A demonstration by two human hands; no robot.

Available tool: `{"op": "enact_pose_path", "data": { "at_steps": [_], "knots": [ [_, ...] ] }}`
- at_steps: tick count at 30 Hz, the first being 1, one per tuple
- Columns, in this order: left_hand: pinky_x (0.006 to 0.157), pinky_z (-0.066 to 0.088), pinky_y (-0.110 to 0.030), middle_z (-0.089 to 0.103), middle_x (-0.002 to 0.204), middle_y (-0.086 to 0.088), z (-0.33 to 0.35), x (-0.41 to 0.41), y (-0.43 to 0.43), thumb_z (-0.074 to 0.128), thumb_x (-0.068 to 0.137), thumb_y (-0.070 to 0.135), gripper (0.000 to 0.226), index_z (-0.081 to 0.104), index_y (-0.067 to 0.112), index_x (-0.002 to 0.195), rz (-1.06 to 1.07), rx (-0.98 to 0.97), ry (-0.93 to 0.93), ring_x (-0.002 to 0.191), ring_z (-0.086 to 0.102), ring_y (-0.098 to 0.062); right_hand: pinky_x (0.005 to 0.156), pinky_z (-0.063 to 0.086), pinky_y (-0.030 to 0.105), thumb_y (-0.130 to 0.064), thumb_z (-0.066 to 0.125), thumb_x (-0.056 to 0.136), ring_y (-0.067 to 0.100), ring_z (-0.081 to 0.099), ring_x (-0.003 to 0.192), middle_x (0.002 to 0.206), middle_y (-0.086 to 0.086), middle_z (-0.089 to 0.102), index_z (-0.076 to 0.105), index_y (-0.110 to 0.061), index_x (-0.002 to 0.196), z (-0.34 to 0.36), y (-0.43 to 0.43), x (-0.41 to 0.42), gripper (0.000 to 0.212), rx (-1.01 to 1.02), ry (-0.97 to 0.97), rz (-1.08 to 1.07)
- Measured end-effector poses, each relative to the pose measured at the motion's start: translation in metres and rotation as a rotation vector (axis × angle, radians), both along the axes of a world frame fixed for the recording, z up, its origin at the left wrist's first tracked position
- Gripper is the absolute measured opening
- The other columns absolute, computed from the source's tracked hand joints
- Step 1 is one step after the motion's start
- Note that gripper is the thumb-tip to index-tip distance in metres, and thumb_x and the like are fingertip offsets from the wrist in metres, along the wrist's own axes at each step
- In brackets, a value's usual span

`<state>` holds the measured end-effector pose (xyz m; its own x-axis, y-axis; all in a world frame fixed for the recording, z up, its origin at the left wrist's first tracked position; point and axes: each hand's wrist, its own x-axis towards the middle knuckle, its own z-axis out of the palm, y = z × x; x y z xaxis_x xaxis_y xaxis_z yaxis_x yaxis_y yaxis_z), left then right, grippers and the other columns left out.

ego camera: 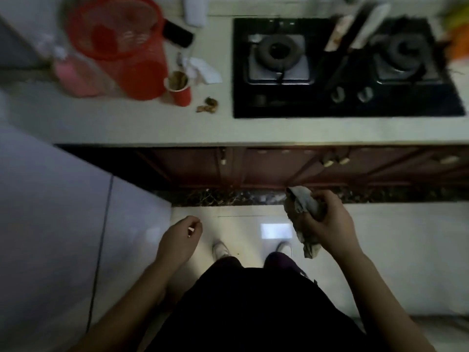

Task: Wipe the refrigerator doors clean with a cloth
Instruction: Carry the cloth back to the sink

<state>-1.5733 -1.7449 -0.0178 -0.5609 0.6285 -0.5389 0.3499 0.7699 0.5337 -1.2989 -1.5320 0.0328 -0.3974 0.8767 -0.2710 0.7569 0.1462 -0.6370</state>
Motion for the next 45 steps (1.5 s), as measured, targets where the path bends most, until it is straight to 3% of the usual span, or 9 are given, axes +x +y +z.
{"op": "enact_pose_path", "data": {
  "at_steps": [7,11,15,19,26,32,38,42,45],
  "knots": [
    [0.089,0.053,-0.036,0.066,0.099,0.010,0.001,0.062,0.047,0.052,0.099,0.039,0.021,0.065,0.031,0.114,-0.169,-0.026,-0.003,0.095,0.063,-0.014,0.072,0.042,0.032,-0.025,0.080,0.079,0.021,0.063,0.089,0.103,-0.003,0.064,0.056,-0.027,0.105,-0.019,-0.030,0.125,0.036,-0.067,0.063,-0.335],
    [0.085,0.048,-0.034,0.067,0.101,0.004,-0.006,0.117,0.064,0.052,0.100,0.033,0.015,0.064,0.027,0.106,-0.211,-0.066,-0.049,0.095,0.062,-0.018,0.064,0.042,0.027,-0.048,0.075,0.074,0.011,0.064,0.082,0.096,-0.010,0.065,0.055,-0.030,0.103,-0.028,-0.048,0.200,0.040,-0.096,0.107,-0.488],
    [0.090,0.053,-0.044,0.069,0.096,0.002,-0.012,0.180,0.088,0.053,0.100,0.028,0.013,0.065,0.029,0.094,-0.214,-0.046,-0.104,0.092,0.069,-0.024,0.068,0.046,0.030,-0.036,0.083,0.078,0.016,0.066,0.088,0.098,-0.006,0.068,0.057,-0.026,0.106,-0.043,-0.059,0.273,0.039,-0.131,0.115,-0.602],
    [0.091,0.054,-0.047,0.068,0.096,0.004,-0.004,0.234,0.121,0.052,0.100,0.028,0.015,0.066,0.023,0.104,-0.277,-0.020,-0.117,0.092,0.069,-0.022,0.080,0.052,0.037,-0.036,0.084,0.078,0.018,0.065,0.093,0.103,-0.007,0.067,0.057,-0.028,0.106,-0.050,-0.065,0.331,0.040,-0.119,0.138,-0.729],
    [0.080,0.054,-0.051,0.071,0.090,-0.002,-0.004,0.278,0.209,0.053,0.100,0.032,0.013,0.066,0.031,0.101,-0.535,-0.066,-0.078,0.082,0.067,-0.027,0.069,0.042,0.020,-0.028,0.082,0.081,-0.007,0.059,0.085,0.103,-0.009,0.065,0.056,-0.029,0.108,-0.037,-0.055,0.393,0.037,-0.046,0.193,-0.977],
    [0.091,0.055,-0.048,0.071,0.102,0.000,-0.022,0.331,0.313,0.053,0.101,0.030,0.020,0.068,0.022,0.109,-0.709,-0.091,-0.069,0.095,0.068,-0.023,0.081,0.046,0.030,-0.029,0.083,0.081,0.015,0.064,0.095,0.108,-0.007,0.066,0.058,-0.027,0.111,-0.044,-0.031,0.433,0.039,-0.051,0.169,-1.111],
    [0.081,0.049,-0.037,0.071,0.096,0.001,-0.041,0.419,0.431,0.057,0.097,0.025,0.012,0.068,0.026,0.095,-1.023,-0.107,-0.060,0.094,0.066,-0.022,0.080,0.047,0.029,-0.037,0.083,0.081,0.013,0.061,0.097,0.109,-0.007,0.064,0.058,-0.026,0.111,-0.035,0.025,0.466,0.040,-0.048,0.107,-1.255],
    [0.080,0.051,-0.038,0.071,0.089,-0.003,-0.033,0.490,0.496,0.057,0.097,0.027,0.014,0.067,0.018,0.091,-1.259,-0.117,-0.062,0.086,0.067,-0.022,0.072,0.042,0.016,-0.027,0.082,0.083,0.012,0.061,0.096,0.109,-0.006,0.064,0.059,-0.025,0.111,-0.028,0.059,0.491,0.036,-0.023,0.117,-1.399],
    [0.080,0.051,-0.037,0.072,0.088,-0.006,-0.024,0.535,0.536,0.057,0.097,0.028,0.020,0.068,0.012,0.095,-1.386,-0.099,-0.051,0.084,0.066,-0.023,0.075,0.046,0.023,-0.024,0.082,0.082,0.012,0.063,0.094,0.106,-0.007,0.065,0.060,-0.025,0.110,-0.026,0.076,0.511,0.036,-0.004,0.134,-1.508]
  ]
}}
